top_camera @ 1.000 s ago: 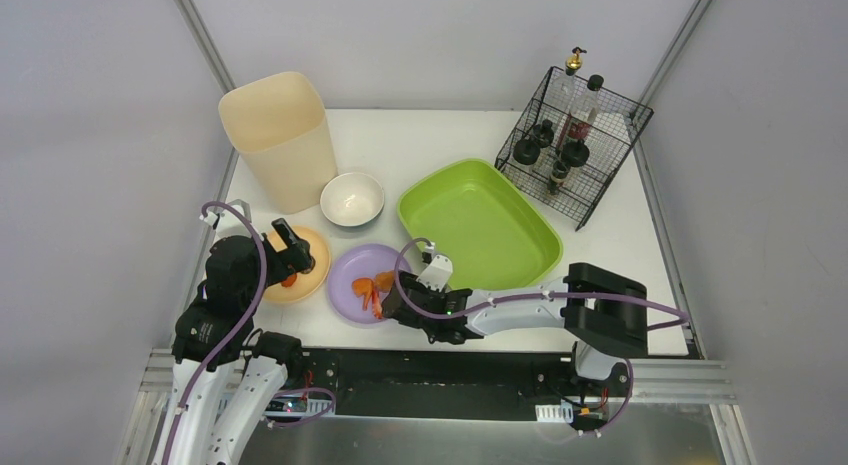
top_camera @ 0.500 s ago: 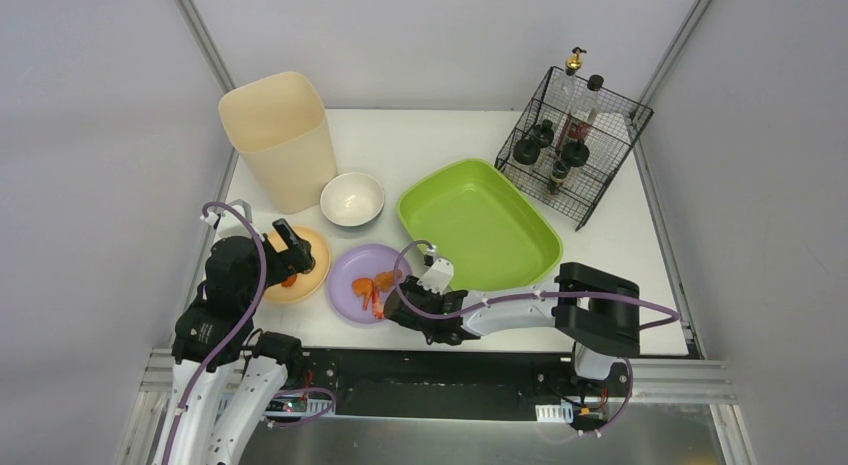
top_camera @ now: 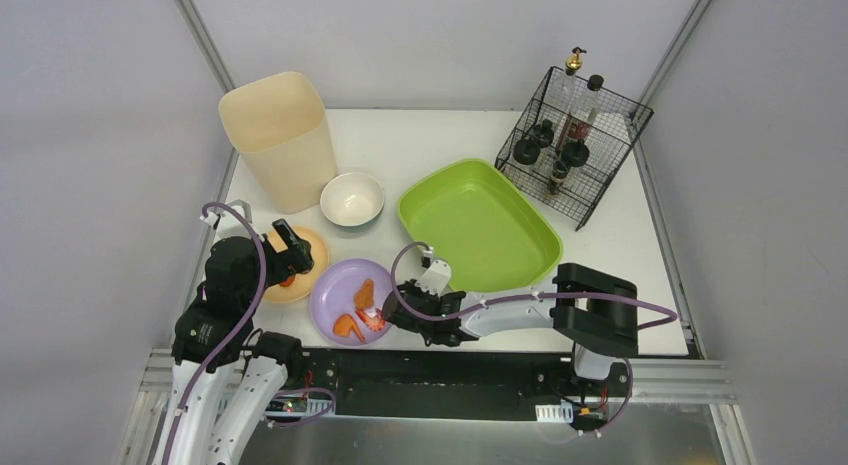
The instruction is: Clear the kitchen counter
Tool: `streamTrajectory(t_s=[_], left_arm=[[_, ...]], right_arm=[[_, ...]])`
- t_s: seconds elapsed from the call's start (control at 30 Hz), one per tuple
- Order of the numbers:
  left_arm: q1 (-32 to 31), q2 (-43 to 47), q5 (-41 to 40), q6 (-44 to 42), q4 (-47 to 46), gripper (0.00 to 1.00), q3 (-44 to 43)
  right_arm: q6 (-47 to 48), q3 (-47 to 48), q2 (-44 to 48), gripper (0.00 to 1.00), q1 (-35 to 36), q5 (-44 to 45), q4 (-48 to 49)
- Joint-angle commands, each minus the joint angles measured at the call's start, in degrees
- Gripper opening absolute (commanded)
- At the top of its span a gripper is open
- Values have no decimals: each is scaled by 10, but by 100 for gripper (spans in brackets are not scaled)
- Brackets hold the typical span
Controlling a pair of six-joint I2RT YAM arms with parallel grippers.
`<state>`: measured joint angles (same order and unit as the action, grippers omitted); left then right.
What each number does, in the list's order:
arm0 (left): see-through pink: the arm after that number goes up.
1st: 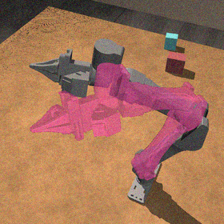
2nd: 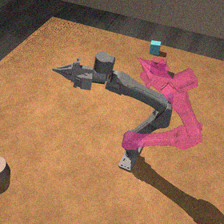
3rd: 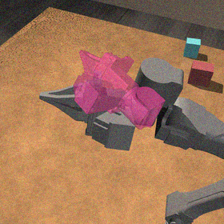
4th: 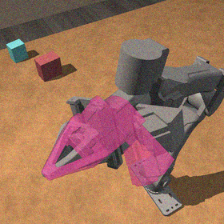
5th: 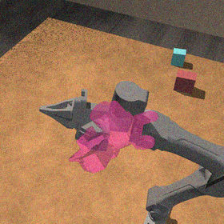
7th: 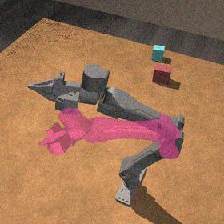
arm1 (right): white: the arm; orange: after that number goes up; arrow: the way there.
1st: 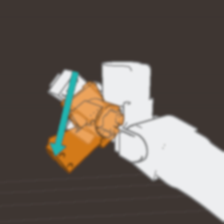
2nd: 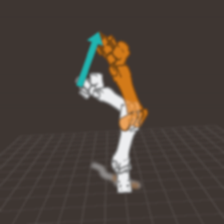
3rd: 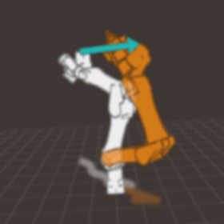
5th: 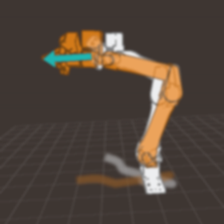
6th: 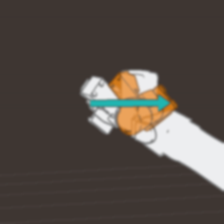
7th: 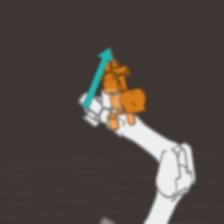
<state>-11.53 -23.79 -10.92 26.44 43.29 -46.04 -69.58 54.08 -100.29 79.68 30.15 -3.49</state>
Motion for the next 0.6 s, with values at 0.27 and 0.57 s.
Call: streamTrajectory(t_s=[0.27, 0.57], left_arm=[[1, 2, 5, 2, -4, 100, -15], [2, 7, -19, 6, -3, 100, -17]], right_arm=[[65, 31, 23, 0, -7, -3, 15], [129, 48, 58, 0, -50, -70, -12]])
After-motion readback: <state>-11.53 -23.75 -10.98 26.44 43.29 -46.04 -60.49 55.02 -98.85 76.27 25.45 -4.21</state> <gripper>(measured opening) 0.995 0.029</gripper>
